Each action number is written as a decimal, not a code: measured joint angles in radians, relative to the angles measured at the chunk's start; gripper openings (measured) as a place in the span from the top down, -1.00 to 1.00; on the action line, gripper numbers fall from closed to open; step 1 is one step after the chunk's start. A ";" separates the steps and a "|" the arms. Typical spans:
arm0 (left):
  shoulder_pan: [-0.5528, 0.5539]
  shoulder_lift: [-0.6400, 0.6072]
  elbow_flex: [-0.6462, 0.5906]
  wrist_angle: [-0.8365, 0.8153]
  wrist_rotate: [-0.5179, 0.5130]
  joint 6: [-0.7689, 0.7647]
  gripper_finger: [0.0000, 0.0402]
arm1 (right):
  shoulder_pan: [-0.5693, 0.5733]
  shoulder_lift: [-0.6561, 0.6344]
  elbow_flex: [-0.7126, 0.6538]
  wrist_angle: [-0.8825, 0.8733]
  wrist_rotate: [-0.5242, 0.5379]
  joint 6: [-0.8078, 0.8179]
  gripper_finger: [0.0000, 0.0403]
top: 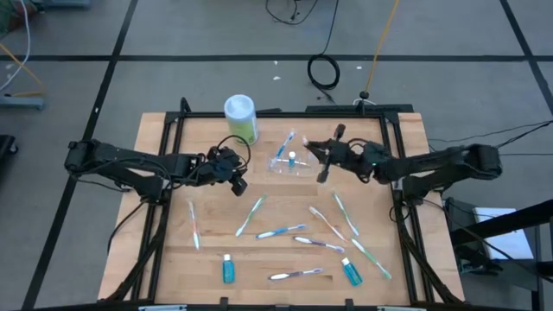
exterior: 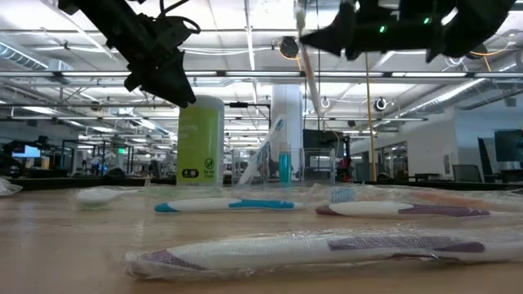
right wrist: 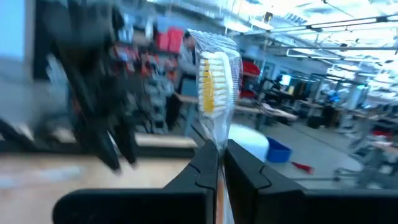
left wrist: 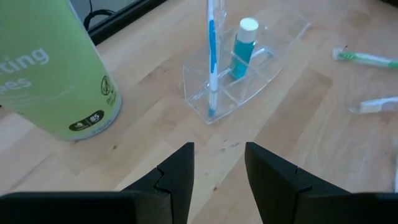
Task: Pick & Place toothbrushing station
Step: Put the right orange toothbrush into the transparent organizer
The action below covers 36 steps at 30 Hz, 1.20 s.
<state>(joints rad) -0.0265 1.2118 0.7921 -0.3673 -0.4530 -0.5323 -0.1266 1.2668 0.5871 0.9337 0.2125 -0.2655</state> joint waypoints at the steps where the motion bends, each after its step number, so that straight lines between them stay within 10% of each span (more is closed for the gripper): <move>1: 0.000 0.000 0.000 0.005 0.000 0.000 0.27 | -0.010 0.035 0.000 0.015 0.000 -0.027 0.96; 14: 0.000 0.000 0.000 0.010 0.002 0.005 0.27 | -0.060 0.302 0.001 0.021 0.116 0.159 0.96; 22: 0.000 0.000 0.000 0.004 0.009 0.005 0.27 | -0.006 0.305 0.001 0.017 0.487 0.312 0.95; 36: 0.000 0.000 0.000 0.005 0.009 -0.021 0.27 | 0.019 0.305 0.001 -0.123 0.494 0.427 0.62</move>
<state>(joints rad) -0.0265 1.2118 0.7921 -0.3625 -0.4438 -0.5529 -0.1078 1.5715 0.5880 0.8111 0.7063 0.1613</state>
